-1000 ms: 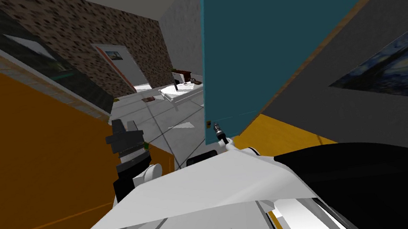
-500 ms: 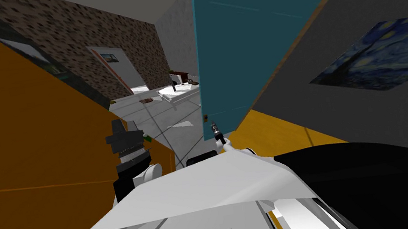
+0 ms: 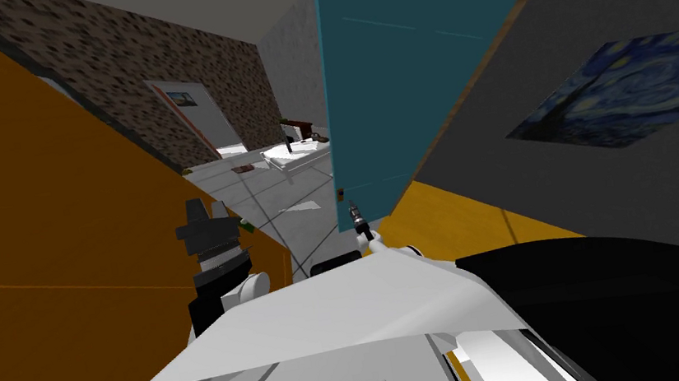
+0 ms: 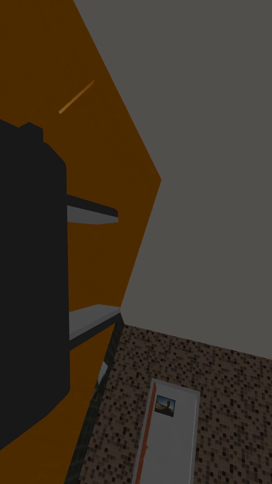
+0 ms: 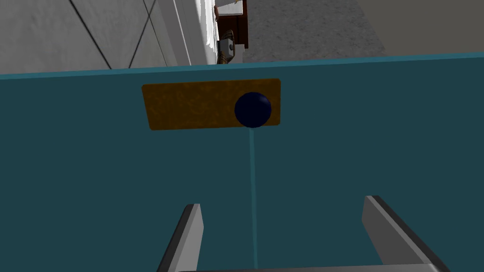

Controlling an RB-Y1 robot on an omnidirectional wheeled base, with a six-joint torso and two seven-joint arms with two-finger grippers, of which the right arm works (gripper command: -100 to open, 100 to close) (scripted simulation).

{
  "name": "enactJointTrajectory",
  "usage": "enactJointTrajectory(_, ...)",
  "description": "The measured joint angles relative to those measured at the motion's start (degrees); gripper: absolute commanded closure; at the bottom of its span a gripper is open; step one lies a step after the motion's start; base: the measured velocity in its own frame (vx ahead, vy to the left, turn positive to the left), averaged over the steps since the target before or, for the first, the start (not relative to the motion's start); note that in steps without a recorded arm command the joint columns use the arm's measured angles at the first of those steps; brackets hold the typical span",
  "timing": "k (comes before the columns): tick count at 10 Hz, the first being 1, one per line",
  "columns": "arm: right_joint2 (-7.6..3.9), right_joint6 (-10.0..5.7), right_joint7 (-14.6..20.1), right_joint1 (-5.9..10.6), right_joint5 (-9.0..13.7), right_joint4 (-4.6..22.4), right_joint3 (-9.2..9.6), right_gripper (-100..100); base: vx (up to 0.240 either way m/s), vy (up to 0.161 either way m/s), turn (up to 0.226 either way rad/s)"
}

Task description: Push the door open

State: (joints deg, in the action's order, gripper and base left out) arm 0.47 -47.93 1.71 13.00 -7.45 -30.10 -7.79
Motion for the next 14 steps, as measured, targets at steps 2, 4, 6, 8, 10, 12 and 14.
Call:
enactJointTrajectory(2,-1.10,1.03,0.2,-0.73,-0.1,-1.8,0.09,-100,0.172,0.022,0.022)
enactJointTrajectory(4,-1.86,0.19,0.0,-0.65,0.0,-1.1,-0.23,-100,0.215,0.027,0.028)
enactJointTrajectory(6,-1.48,-0.46,-0.2,-0.27,0.2,-0.3,-0.59,-100,0.235,-0.014,0.027)
enactJointTrajectory(8,0.45,-0.03,-0.4,-1.10,0.2,-1.6,-0.70,-100,0.141,-0.004,0.000)
enactJointTrajectory(10,0.48,-0.06,-0.4,-1.08,0.2,-1.6,-0.71,100,-0.021,-0.001,0.006)
enactJointTrajectory(12,0.42,0.01,-0.4,-1.02,0.2,-1.6,-0.74,100,-0.014,-0.001,0.000)
enactJointTrajectory(14,0.43,0.07,-0.4,-1.15,0.2,-1.5,-0.72,100,-0.004,0.000,-0.001)
